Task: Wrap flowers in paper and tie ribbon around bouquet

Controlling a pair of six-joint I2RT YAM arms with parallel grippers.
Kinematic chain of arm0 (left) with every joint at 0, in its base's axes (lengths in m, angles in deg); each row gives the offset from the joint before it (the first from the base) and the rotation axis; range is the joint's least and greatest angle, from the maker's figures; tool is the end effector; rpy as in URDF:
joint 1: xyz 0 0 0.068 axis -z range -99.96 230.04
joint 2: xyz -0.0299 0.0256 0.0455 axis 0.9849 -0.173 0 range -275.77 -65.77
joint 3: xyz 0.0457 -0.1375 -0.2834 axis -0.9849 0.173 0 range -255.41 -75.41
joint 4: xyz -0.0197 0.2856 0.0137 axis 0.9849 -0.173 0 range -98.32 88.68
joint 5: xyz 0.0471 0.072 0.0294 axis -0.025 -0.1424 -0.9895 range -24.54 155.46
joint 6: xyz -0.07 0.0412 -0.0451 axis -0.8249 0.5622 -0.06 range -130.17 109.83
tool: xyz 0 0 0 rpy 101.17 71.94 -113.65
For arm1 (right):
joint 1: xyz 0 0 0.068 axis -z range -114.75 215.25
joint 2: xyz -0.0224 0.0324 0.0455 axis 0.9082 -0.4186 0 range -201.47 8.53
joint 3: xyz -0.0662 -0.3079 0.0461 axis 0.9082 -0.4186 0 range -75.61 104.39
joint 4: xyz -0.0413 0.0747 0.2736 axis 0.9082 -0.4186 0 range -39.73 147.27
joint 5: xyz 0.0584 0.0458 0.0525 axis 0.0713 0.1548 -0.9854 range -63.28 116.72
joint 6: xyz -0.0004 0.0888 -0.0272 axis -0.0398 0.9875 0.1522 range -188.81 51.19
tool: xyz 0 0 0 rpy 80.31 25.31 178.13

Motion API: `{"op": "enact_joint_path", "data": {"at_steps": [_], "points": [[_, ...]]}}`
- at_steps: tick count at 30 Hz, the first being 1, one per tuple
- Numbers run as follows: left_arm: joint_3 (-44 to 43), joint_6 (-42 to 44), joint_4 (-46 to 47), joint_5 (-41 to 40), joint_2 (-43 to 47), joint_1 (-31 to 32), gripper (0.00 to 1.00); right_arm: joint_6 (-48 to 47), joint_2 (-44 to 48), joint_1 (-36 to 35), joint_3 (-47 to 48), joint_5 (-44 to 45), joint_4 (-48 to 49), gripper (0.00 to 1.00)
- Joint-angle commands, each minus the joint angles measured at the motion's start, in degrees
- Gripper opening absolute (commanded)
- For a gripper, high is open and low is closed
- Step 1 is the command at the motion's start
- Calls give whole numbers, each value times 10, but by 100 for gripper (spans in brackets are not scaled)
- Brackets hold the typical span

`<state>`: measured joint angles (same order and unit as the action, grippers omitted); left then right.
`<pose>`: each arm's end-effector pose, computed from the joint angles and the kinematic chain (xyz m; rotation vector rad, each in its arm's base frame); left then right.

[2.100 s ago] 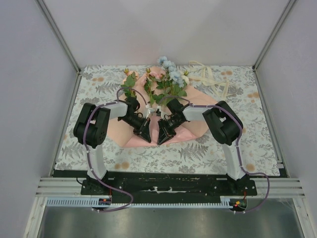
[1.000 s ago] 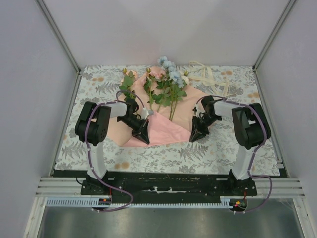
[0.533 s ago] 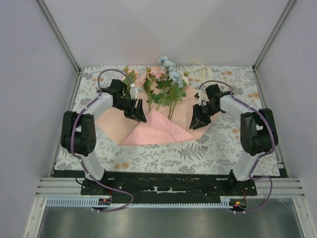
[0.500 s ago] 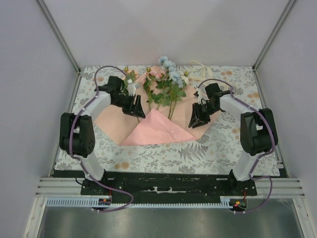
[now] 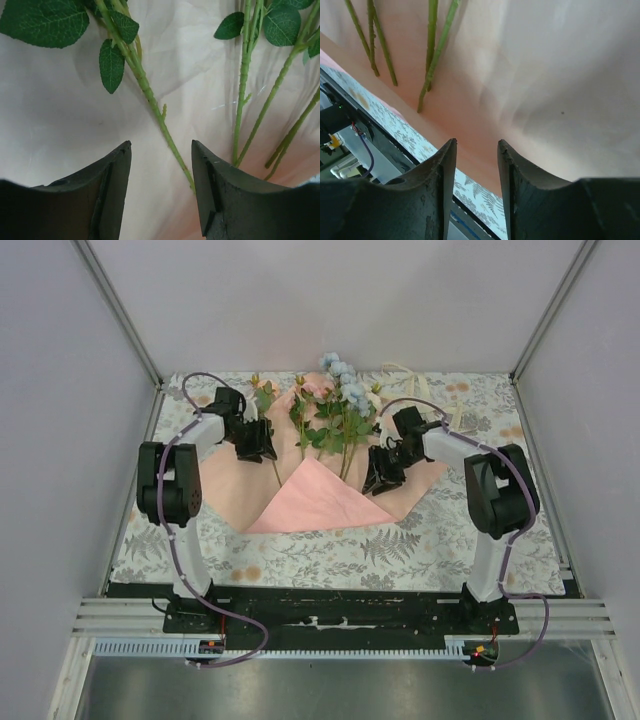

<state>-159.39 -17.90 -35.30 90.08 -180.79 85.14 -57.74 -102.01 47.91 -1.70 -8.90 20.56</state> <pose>0.4736 -0.0773 0.1705 0.0682 2.6877 -0.6491 0.3898 0.1728 0.1545 -0.2899 2.8409 0.9906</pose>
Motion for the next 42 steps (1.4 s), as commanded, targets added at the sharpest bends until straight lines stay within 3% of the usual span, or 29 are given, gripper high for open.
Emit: {"op": "enact_joint_path", "data": {"at_steps": [1, 12, 15, 20, 25, 27, 30, 33, 35, 38, 42], "points": [[-24, -39, 54, -22, -25, 21, 57, 11, -26, -17, 36, -10, 30, 44], [-88, -55, 75, -7, -93, 111, 36, -8, -67, -21, 42, 30, 30, 42], [-108, -42, 75, -12, -96, 127, 36, -8, -74, -21, 45, 34, 30, 39], [-130, -1, 48, -35, -49, 106, 60, -5, -80, -22, 48, 42, 31, 35], [-115, 26, 42, 74, 65, 33, 77, -8, -77, -21, 41, 50, 33, 34], [-107, 76, 14, 126, 118, 21, 77, -9, -74, -21, 41, 49, 36, 33], [-46, 142, -24, 248, 195, 21, 74, -11, -64, -20, 40, 47, 40, 32], [59, 138, -24, 334, 254, 63, 61, -11, -49, -14, 46, 49, 45, 32], [131, 107, 17, 331, 279, 133, 56, -11, -40, -7, 52, 50, 45, 33], [219, 16, 150, 322, 270, 198, 54, -19, -26, 6, 60, 49, 32, 34], [194, -18, 189, 302, 173, 220, 54, -37, 29, 45, 55, 23, 3, 47]]}}
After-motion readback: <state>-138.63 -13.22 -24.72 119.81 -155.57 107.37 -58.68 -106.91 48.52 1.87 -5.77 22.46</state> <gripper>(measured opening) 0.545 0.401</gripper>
